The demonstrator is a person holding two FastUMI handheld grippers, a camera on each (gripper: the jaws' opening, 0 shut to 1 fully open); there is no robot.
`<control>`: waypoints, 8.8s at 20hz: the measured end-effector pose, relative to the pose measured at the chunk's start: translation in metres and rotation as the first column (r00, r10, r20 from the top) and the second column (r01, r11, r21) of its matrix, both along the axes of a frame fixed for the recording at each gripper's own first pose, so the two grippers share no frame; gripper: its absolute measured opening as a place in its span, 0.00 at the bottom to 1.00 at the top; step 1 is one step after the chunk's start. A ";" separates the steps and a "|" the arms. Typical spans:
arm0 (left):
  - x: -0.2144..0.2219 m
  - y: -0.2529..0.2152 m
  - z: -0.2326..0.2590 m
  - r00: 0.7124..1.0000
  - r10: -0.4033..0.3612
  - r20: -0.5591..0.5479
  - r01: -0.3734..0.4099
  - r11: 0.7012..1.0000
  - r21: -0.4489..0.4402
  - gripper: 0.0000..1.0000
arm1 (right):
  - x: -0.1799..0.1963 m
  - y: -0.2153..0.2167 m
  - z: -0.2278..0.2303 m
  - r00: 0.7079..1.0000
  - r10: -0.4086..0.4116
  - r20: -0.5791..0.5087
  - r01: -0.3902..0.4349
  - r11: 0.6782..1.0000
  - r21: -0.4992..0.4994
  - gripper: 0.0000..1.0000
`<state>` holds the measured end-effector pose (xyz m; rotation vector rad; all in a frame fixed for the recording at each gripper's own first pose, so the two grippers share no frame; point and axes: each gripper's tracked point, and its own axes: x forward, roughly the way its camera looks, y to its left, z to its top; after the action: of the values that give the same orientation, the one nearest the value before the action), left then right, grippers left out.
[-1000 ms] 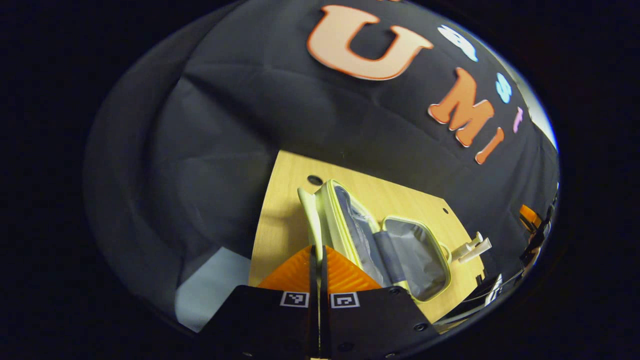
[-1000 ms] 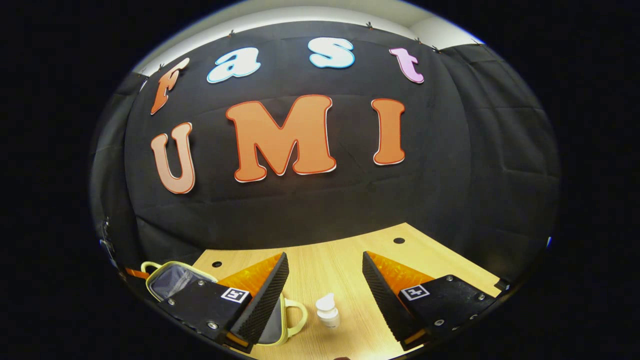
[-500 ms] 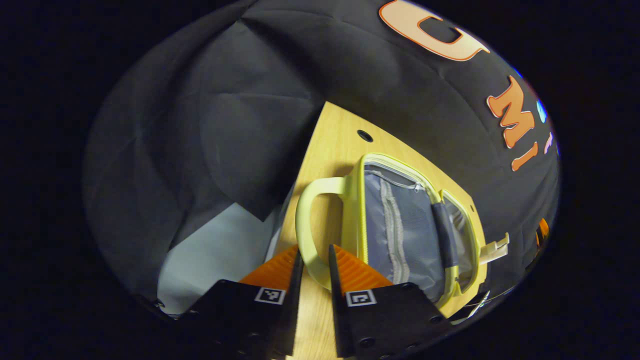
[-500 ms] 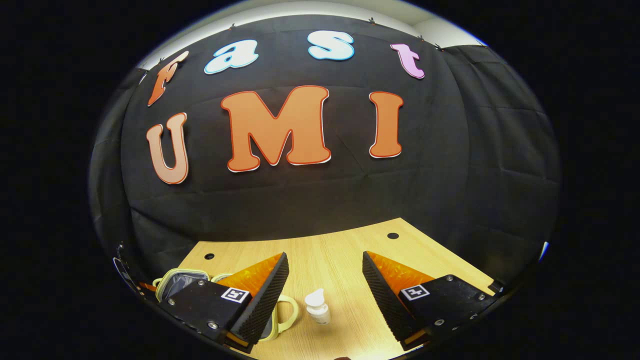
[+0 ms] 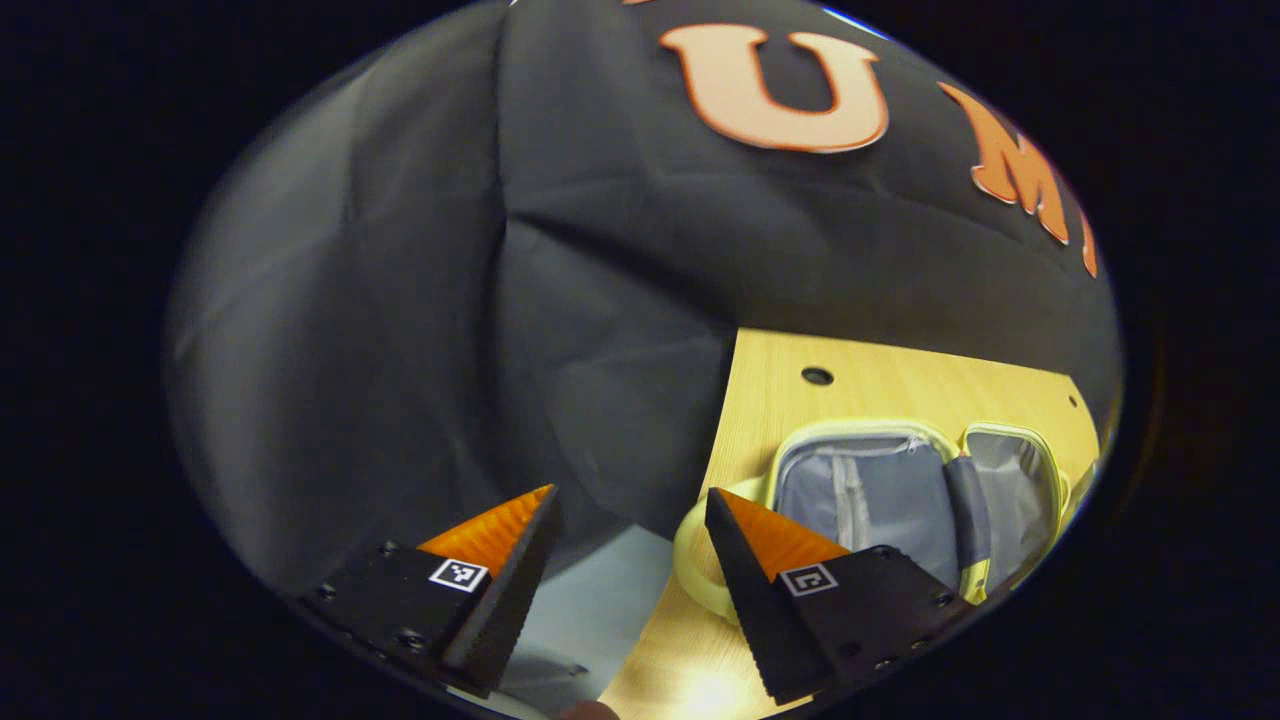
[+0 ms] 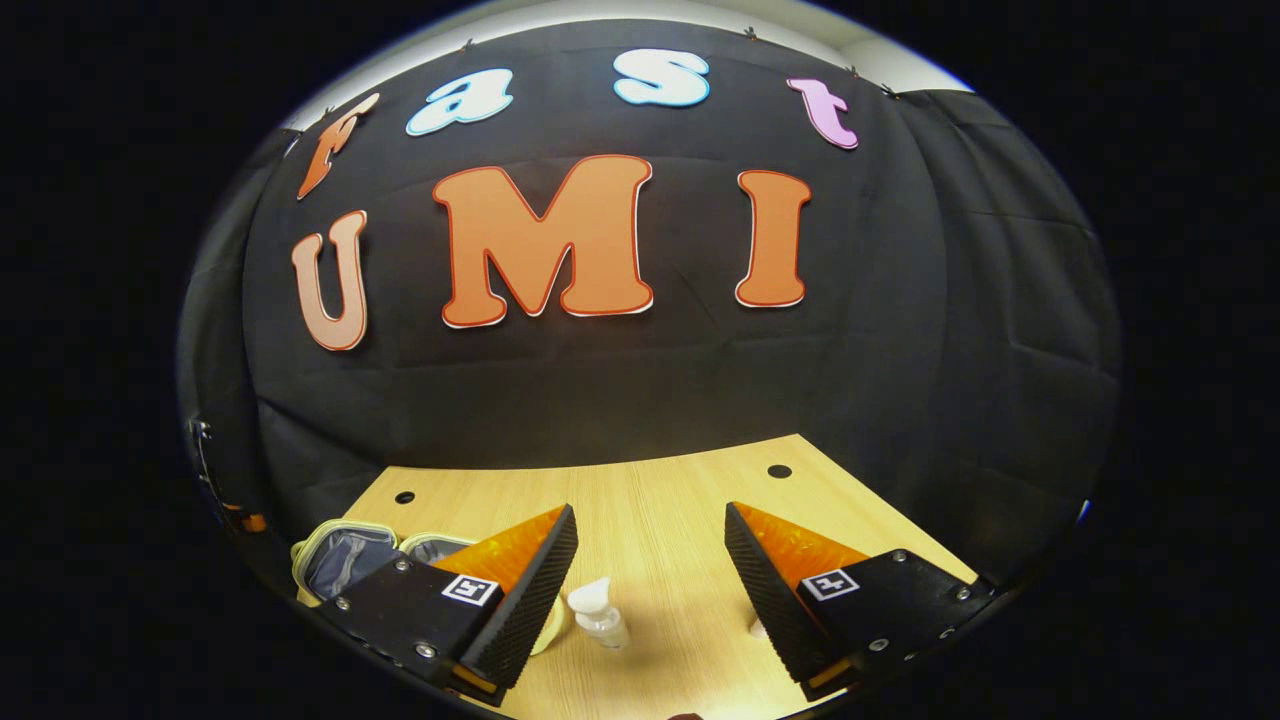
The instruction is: First open the suitcase, pack the skin care products into it, and then close the suitcase.
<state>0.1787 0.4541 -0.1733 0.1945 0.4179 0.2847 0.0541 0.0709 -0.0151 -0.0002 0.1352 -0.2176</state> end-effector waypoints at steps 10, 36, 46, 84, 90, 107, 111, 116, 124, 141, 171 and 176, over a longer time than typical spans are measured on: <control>-0.027 -0.260 0.157 0.910 -0.244 0.335 0.211 0.969 0.130 0.98 | 0.009 -0.054 0.017 0.997 0.069 0.045 -0.065 0.993 -0.094 0.94; -0.079 -0.627 -0.116 0.792 -0.609 0.040 0.609 0.793 -0.010 0.99 | -0.009 -0.173 -0.082 0.996 0.051 -0.072 -0.061 0.987 -0.147 0.94; -0.037 -0.628 -0.201 0.857 -0.509 -0.083 0.505 0.860 -0.069 0.99 | -0.008 -0.202 -0.102 0.993 0.009 -0.119 -0.029 0.986 -0.164 0.95; -0.075 -0.507 -0.059 0.905 -0.419 -0.078 0.410 0.906 -0.107 0.58 | 0.009 -0.138 -0.245 0.913 0.099 -0.396 -0.127 0.991 -0.045 0.96; -0.080 -0.486 -0.059 0.924 -0.372 -0.083 0.363 0.926 -0.103 0.58 | 0.025 -0.152 -0.277 0.888 0.091 -0.450 -0.105 0.994 -0.005 0.67; -0.079 -0.405 -0.040 0.842 -0.439 -0.315 0.398 0.898 -0.187 0.58 | -0.002 -0.072 -0.223 0.865 0.154 -0.477 -0.089 0.984 0.157 0.48; -0.062 -0.379 -0.062 0.756 -0.474 -0.451 0.406 0.881 -0.244 0.58 | -0.016 -0.041 -0.208 0.879 0.160 -0.450 -0.069 0.975 0.211 0.48; -0.037 -0.366 -0.121 0.680 -0.468 -0.564 0.352 0.884 -0.308 0.59 | -0.039 -0.038 -0.193 0.895 0.109 -0.432 -0.003 0.971 0.240 0.48; -0.018 -0.360 -0.201 0.574 -0.411 -0.708 0.274 0.912 -0.307 0.59 | -0.060 -0.060 -0.176 0.902 0.043 -0.430 0.064 0.971 0.231 0.48; 0.008 -0.371 -0.131 0.735 -0.449 -0.508 0.389 0.893 -0.226 0.94 | -0.028 0.034 -0.124 0.856 0.246 -0.455 -0.181 0.966 0.182 0.48; -0.098 -0.146 -0.012 0.956 -0.145 -0.257 0.101 0.979 -0.176 0.94 | 0.048 0.253 -0.283 0.396 0.480 -0.783 -0.316 0.872 0.374 0.68; -0.099 -0.121 -0.007 0.968 -0.100 -0.229 0.059 0.982 -0.178 0.94 | 0.039 0.253 -0.241 0.480 0.495 -0.724 -0.381 0.861 0.337 0.95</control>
<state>0.0801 0.3335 -0.1801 0.0770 0.6668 0.1449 0.0932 0.3240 -0.2566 -0.0015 1.0594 0.3469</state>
